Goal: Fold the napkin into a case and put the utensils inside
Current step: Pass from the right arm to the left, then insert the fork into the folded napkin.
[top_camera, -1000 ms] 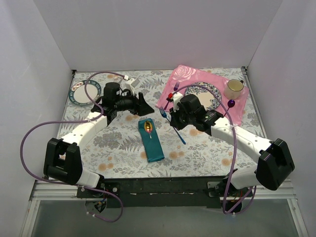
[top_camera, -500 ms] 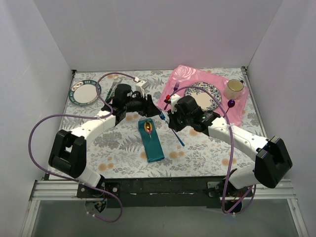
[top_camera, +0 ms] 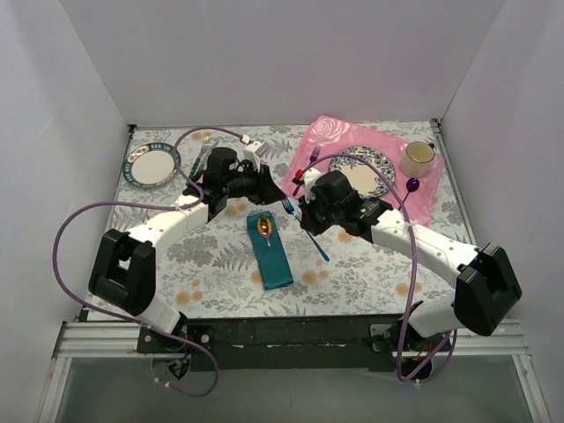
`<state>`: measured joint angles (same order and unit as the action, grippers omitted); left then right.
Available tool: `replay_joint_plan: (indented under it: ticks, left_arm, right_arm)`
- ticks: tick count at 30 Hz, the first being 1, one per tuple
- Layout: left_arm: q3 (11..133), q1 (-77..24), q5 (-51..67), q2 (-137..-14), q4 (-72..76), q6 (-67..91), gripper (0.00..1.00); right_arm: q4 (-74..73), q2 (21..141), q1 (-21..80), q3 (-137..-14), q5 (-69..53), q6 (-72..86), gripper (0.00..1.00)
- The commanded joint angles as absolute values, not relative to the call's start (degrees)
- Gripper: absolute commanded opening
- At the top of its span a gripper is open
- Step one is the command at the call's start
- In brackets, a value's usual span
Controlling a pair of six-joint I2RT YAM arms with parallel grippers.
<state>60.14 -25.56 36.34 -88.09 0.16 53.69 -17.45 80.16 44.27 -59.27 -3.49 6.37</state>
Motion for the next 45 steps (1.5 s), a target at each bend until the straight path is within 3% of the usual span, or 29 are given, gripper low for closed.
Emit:
replay_joint_plan:
  ticks: [1, 4, 7, 9, 11, 12, 15, 21, 28, 34, 35, 36, 42, 45]
  left_arm:
    - [62.2, -26.4, 35.5, -88.5, -1.3, 53.2, 0.17]
    - [62.1, -26.7, 35.3, -88.7, -1.6, 52.9, 0.14]
    - [62.1, -26.7, 35.0, -88.5, -2.0, 52.9, 0.00]
    - [61.9, -26.6, 35.0, -88.2, -2.5, 52.6, 0.00]
    - [61.6, -24.9, 39.1, -87.8, -3.6, 52.2, 0.00]
    - [61.5, -22.7, 40.8, -87.7, -4.1, 51.6, 0.00]
    - [62.9, -16.8, 49.9, -87.7, -9.0, 44.9, 0.00]
    - [73.4, -4.8, 61.6, -94.3, -27.7, 29.8, 0.00]
    - [80.4, 3.7, 64.6, -101.4, -38.4, 16.2, 0.00]
    - [81.1, 4.0, 65.3, -104.7, -36.0, 11.7, 0.00]
    - [80.6, 4.0, 65.7, -104.8, -35.2, 11.1, 0.00]
    - [80.5, 4.0, 65.9, -104.9, -34.6, 10.7, 0.00]
    - [80.7, 3.7, 66.7, -107.0, -33.4, 7.0, 0.00]
    - [80.6, 3.0, 67.1, -107.8, -32.1, 6.8, 0.00]
  right_arm:
    - [-16.2, 79.5, 44.6, -62.3, -3.1, 7.3, 0.01]
    - [-16.3, 79.5, 44.7, -62.5, -3.0, 7.2, 0.01]
    - [-16.3, 79.5, 44.7, -62.5, -3.3, 7.3, 0.01]
    - [-15.6, 79.3, 44.8, -62.2, -6.2, 6.2, 0.01]
    - [-14.7, 78.6, 44.7, -61.7, -9.8, 4.8, 0.16]
    - [-14.1, 78.1, 44.7, -61.4, -10.6, 4.1, 0.36]
    - [-10.6, 75.3, 44.7, -58.3, -11.2, 0.2, 0.61]
    - [-2.3, 67.0, 44.9, -48.8, -15.1, -15.5, 0.70]
    - [1.4, 61.5, 53.9, -40.5, -21.6, -33.1, 0.72]
    - [4.7, 64.2, 64.1, -36.1, -21.6, -45.7, 0.68]
    - [6.3, 64.5, 65.3, -35.2, -22.2, -46.7, 0.65]
    - [7.1, 64.9, 65.9, -34.7, -22.6, -48.3, 0.55]
    - [12.8, 68.9, 68.0, -31.7, -25.0, -53.6, 0.23]
    - [14.1, 71.7, 68.3, -32.1, -25.6, -54.6, 0.16]
